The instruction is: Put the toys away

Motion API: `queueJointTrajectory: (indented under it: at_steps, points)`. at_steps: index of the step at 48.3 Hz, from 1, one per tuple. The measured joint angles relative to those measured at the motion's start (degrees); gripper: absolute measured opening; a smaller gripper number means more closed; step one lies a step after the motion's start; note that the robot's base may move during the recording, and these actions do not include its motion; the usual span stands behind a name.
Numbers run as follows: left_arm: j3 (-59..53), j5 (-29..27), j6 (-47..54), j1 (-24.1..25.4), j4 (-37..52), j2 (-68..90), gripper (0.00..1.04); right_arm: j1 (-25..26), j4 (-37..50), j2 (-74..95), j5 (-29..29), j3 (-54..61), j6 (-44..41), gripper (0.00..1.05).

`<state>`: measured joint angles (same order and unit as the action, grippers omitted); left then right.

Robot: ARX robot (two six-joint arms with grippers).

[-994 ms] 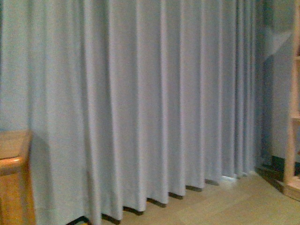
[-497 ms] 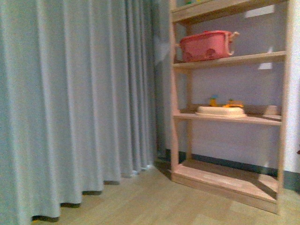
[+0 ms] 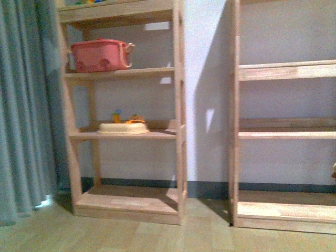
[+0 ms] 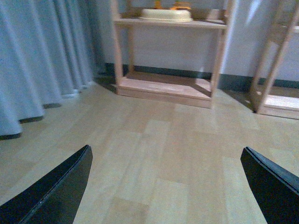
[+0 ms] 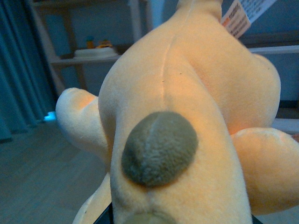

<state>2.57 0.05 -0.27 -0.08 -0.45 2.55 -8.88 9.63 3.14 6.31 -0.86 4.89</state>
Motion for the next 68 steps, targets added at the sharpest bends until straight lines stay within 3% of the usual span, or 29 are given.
queueJointTrajectory:
  at_steps: [68]
  points:
    - [0.07,-0.09,0.02,-0.09,0.04,0.07,0.99,0.04,0.0,-0.02,-0.07,0.0,-0.02,0.2]
